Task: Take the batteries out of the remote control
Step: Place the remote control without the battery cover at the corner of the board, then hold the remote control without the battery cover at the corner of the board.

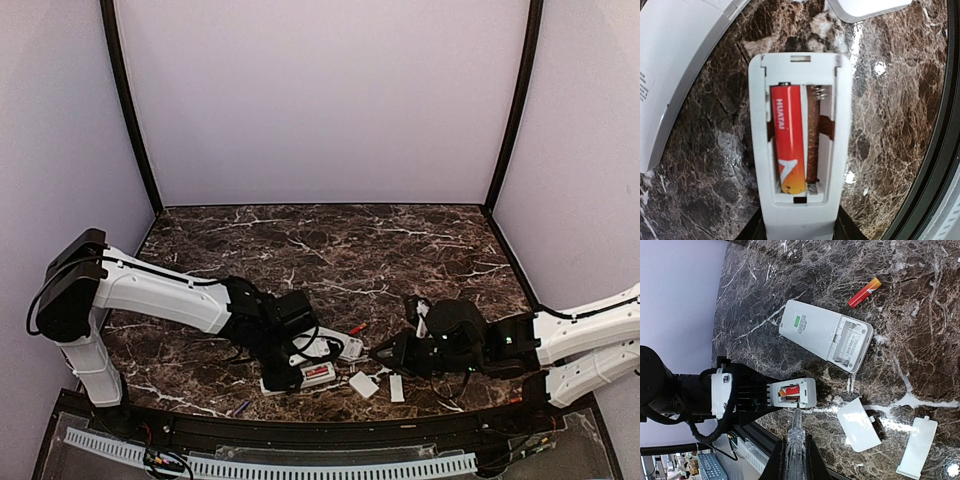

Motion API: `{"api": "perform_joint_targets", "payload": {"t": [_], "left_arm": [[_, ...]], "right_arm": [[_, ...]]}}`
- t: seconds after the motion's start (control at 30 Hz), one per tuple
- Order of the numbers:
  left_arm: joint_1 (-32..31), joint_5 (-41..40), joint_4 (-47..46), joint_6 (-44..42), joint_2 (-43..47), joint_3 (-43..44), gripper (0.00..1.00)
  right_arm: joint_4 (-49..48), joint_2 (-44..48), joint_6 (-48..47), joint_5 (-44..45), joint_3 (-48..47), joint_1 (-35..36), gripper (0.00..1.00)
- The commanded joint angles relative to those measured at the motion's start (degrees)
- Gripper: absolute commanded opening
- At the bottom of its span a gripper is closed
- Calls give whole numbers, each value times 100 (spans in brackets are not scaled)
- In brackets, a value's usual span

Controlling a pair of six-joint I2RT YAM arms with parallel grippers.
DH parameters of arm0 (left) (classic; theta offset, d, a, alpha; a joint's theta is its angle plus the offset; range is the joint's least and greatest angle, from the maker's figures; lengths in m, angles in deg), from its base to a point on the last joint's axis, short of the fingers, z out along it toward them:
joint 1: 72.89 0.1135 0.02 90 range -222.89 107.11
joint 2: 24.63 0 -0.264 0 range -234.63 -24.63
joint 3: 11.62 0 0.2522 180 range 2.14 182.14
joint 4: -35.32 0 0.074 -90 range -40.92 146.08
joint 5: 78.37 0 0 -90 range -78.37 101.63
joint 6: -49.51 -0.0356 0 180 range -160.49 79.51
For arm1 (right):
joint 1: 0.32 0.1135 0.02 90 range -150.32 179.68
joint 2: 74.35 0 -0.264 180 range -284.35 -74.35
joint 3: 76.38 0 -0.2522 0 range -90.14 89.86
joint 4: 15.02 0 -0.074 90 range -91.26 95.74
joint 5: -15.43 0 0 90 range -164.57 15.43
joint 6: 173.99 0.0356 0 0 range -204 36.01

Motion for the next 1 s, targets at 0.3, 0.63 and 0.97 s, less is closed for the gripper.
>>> {"api": "perform_joint_targets", "payload": {"t": [0.3,0.63,0.97], "left_arm": [[-466,-465,204,-486,-526,73,43],[-508,-552,292,-482,-592,138,55],[-443,-760,287,-555,-367,77,60]], "right_arm": [[-533,-497,-52,-213,-79,56,0],[-324,-627,245,-107,-83,60,0],[-353,-753,203,-140,-209,60,0]]}}
